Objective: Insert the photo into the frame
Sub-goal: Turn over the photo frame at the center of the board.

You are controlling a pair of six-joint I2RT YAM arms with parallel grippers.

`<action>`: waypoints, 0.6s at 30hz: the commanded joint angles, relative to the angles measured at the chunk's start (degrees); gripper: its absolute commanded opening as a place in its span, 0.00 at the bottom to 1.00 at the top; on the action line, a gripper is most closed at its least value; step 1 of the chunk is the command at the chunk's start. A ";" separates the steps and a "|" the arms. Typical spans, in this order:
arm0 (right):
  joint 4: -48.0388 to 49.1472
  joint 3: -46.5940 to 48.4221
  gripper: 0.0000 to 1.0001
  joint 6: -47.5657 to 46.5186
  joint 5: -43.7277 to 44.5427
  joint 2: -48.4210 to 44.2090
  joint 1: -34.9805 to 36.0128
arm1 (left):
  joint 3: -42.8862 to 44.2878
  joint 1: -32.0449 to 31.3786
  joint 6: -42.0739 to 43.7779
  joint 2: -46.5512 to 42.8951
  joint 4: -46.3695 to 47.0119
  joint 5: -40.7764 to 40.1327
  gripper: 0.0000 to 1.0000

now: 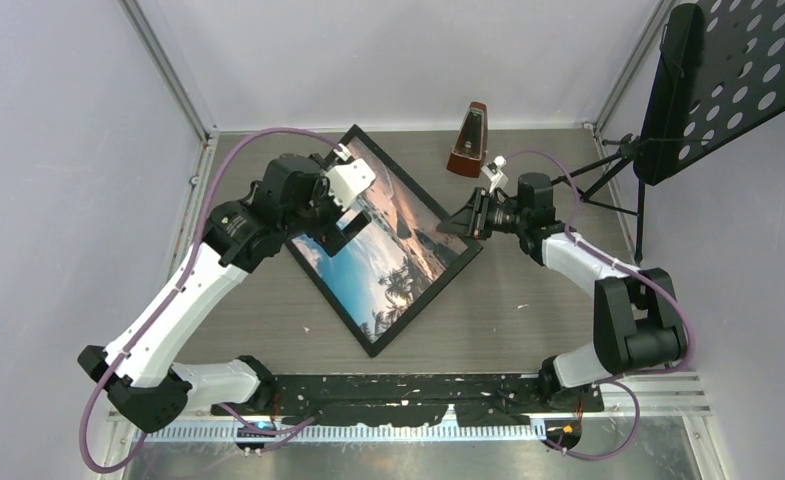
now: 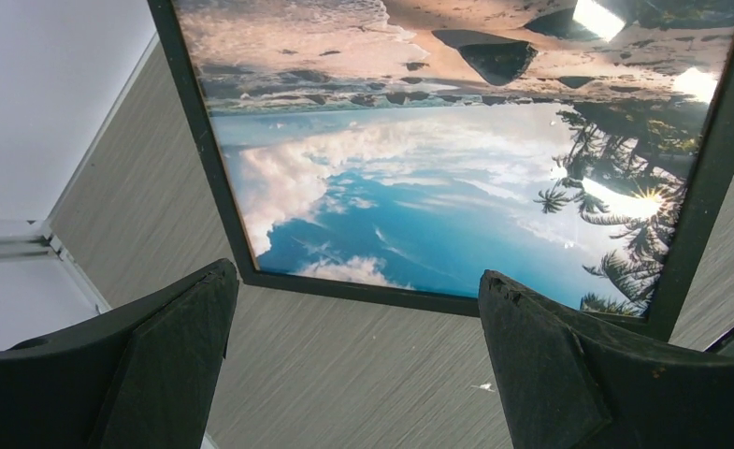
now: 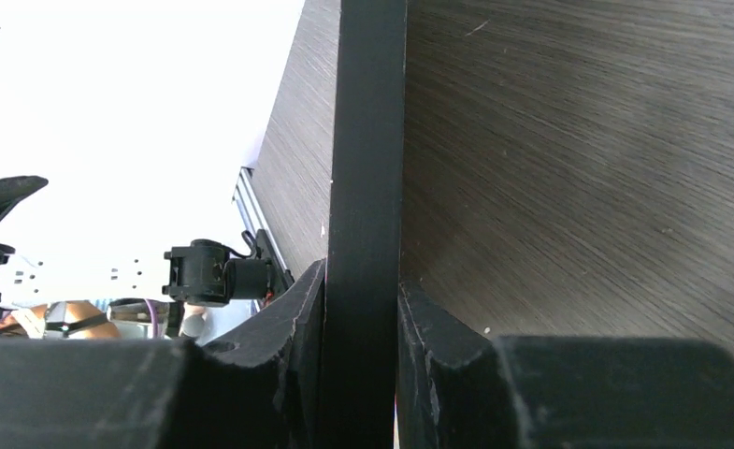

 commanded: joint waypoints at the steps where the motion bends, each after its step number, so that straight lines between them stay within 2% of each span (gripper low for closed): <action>1: 21.15 -2.84 0.06 4.97 -1.90 3.45 -1.90 | -1.31 0.29 -0.31 -0.76 3.53 -0.85 1.00; 5: 27.97 -4.28 0.06 8.40 -3.15 8.89 -3.42 | -2.86 0.41 -0.22 -0.77 4.13 -0.89 1.00; 11: 31.69 -4.47 0.09 9.72 -4.79 16.70 -5.77 | -3.98 0.63 -0.13 -0.55 4.98 -0.64 1.00; 18: 21.91 -2.91 0.17 1.10 -3.97 22.66 -8.89 | -4.33 0.63 -0.44 0.33 5.14 -0.10 1.00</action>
